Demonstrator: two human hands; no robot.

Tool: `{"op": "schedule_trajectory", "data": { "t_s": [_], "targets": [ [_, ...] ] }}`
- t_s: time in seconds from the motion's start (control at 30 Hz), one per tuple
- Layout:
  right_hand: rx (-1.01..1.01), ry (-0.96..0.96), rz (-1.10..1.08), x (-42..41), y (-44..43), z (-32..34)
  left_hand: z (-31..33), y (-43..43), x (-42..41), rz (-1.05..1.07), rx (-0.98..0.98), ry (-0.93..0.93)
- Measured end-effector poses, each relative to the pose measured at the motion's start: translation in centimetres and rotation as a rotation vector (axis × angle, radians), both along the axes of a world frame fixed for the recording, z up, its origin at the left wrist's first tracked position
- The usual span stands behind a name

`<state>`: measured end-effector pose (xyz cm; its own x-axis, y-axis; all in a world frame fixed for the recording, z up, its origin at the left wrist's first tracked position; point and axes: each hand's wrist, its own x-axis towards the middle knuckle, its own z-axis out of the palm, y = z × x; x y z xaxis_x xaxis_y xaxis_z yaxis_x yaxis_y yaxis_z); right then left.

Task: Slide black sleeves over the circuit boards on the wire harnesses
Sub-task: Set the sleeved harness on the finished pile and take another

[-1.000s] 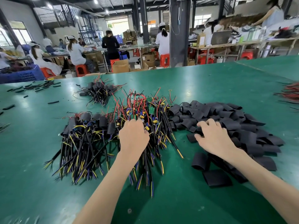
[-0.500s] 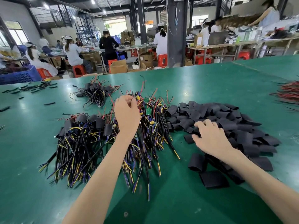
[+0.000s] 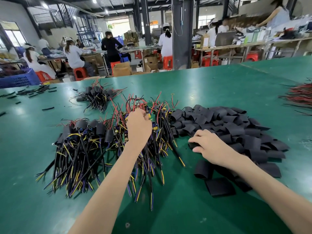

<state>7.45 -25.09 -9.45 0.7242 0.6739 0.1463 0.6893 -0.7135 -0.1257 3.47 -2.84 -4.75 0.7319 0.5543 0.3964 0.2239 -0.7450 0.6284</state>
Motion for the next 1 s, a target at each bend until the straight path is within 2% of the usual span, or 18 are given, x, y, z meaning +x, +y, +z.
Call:
{"op": "schedule_trajectory", "data": {
  "t_s": [0.1,0.2,0.27,0.33,0.47,0.63,0.73,0.83,0.9,1.0],
  "targets": [
    [-0.036,-0.02,0.019,0.2,-0.1,-0.2,2.3,0.3,-1.4,-0.037,-0.054,-0.148],
    [-0.092,-0.008,0.027,0.3,-0.2,-0.5,5.3,0.9,-3.1,-0.144,-0.154,-0.202],
    [-0.114,0.007,0.02,0.2,-0.1,-0.6,6.7,1.4,-4.3,-0.177,-0.107,-0.216],
    [-0.106,0.024,0.005,0.1,0.1,-0.6,7.5,1.9,-5.5,-0.18,0.019,-0.262],
    [0.067,0.069,0.024,-0.4,0.3,-0.4,6.6,2.7,-7.0,-0.237,0.216,-0.211],
    [0.121,-0.047,-0.001,-0.1,0.5,-0.3,2.7,2.8,-7.6,-0.277,0.091,-0.229],
    [0.385,0.091,-0.105,-0.2,0.8,0.3,1.5,2.9,-8.0,-0.301,0.032,-0.246],
    [0.74,0.116,-0.155,-1.1,0.7,1.8,1.2,2.7,-8.3,-0.391,0.061,-0.18],
    [0.866,0.06,-0.031,-2.5,0.5,3.4,1.0,2.2,-8.2,-0.426,0.14,-0.126],
    [0.681,0.008,0.322,-4.6,0.9,4.5,0.5,1.0,-8.0,-0.481,0.204,-0.11]
  ]
}}
